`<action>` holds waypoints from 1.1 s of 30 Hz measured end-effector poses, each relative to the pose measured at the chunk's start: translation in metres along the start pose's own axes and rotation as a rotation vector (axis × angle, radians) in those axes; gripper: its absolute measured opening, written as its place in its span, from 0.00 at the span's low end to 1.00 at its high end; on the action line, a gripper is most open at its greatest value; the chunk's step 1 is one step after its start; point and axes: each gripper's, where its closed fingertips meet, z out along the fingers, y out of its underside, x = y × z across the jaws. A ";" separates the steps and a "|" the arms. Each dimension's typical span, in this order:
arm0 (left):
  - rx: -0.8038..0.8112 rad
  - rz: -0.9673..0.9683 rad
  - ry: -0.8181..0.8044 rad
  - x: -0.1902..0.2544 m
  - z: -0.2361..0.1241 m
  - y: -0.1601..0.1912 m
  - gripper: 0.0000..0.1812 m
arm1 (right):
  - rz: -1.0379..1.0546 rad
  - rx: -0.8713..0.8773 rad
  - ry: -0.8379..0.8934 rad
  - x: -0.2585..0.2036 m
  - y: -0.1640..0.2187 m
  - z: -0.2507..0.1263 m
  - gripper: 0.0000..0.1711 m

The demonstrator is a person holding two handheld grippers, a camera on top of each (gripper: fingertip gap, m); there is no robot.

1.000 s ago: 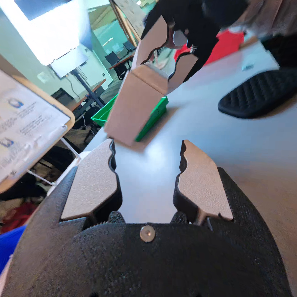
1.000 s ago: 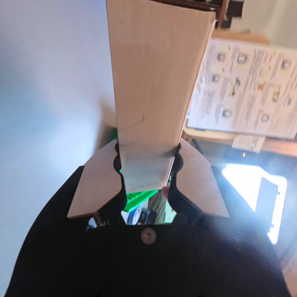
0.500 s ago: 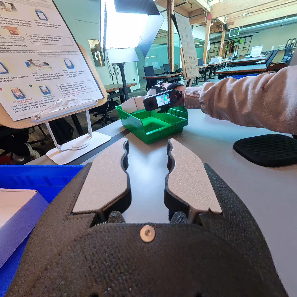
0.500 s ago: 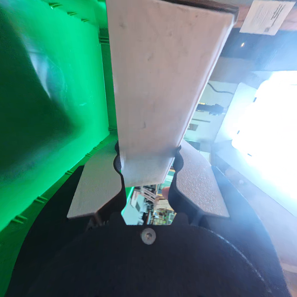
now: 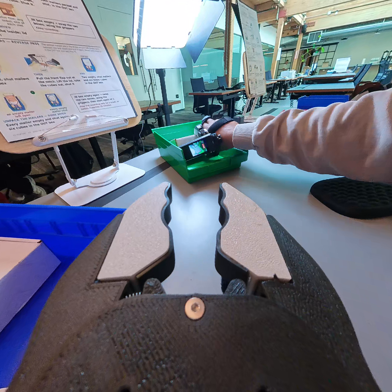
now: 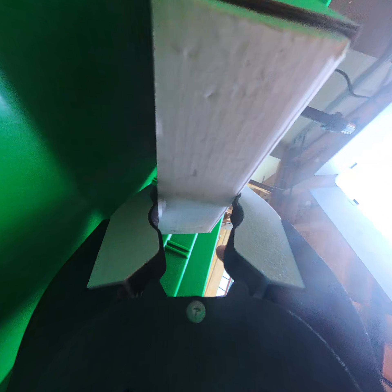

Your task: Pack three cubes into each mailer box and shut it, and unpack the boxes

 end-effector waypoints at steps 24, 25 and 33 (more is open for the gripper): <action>-0.055 -0.007 0.009 -0.002 0.005 0.015 0.19 | 0.168 0.367 -0.618 -0.012 -0.059 -0.023 0.34; -0.059 -0.011 0.010 -0.002 0.005 0.017 0.19 | 0.206 0.343 -0.613 -0.010 -0.060 -0.019 0.33; -0.085 -0.048 0.031 -0.003 0.008 0.027 0.17 | 0.489 0.310 -0.618 0.003 -0.065 -0.021 0.30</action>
